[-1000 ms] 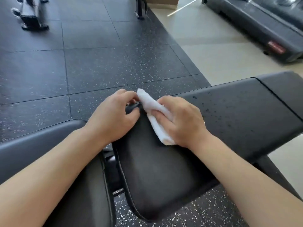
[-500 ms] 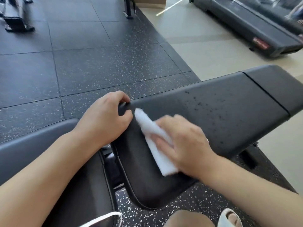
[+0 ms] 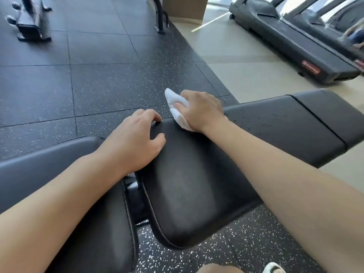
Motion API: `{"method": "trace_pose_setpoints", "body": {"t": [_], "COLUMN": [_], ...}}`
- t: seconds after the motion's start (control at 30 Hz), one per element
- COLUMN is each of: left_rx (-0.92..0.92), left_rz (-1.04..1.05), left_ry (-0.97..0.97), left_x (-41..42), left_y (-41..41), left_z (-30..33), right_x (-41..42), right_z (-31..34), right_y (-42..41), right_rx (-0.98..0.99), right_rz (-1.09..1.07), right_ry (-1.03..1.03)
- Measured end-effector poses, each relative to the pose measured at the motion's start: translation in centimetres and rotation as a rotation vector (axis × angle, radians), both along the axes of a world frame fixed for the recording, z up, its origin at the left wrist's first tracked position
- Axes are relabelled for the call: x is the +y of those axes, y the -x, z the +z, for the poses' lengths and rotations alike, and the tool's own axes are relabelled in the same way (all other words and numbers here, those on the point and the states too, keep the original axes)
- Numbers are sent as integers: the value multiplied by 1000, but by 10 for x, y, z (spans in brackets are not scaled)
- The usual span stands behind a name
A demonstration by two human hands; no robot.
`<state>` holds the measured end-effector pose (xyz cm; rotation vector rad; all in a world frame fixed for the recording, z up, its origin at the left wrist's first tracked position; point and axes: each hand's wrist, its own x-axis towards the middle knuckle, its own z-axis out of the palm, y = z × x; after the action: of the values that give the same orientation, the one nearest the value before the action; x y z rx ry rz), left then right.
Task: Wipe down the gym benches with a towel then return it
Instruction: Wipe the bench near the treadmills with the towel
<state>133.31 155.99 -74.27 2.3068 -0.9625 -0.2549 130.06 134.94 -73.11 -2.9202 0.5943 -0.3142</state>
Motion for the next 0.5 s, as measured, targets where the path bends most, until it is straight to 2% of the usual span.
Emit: {"method": "trace_pose_setpoints", "body": {"t": [0.07,0.17,0.23,0.37,0.43,0.5], "left_rx": [-13,-65,-88,-79,-62,-52], "left_rz": [7,44,13,-53,-83,-115], "left_ry": [-5,-30,-43,-65,-61,-80], "left_x": [1,7,10,12,13,15], "left_y": [-2,-7,-9,-12,-18,-21], "left_z": [2,9,11,10,9,9], "right_x": [17,54,63,35,16,-3], "right_z": [2,5,7,10,11,9], "right_y": [22,99,144,144,108,63], "right_rx": [-45,-142,-120,-42,-111,-172], "right_rz": [59,205,317,560,462,218], "right_ry": [12,-24,-24,0,44,64]}}
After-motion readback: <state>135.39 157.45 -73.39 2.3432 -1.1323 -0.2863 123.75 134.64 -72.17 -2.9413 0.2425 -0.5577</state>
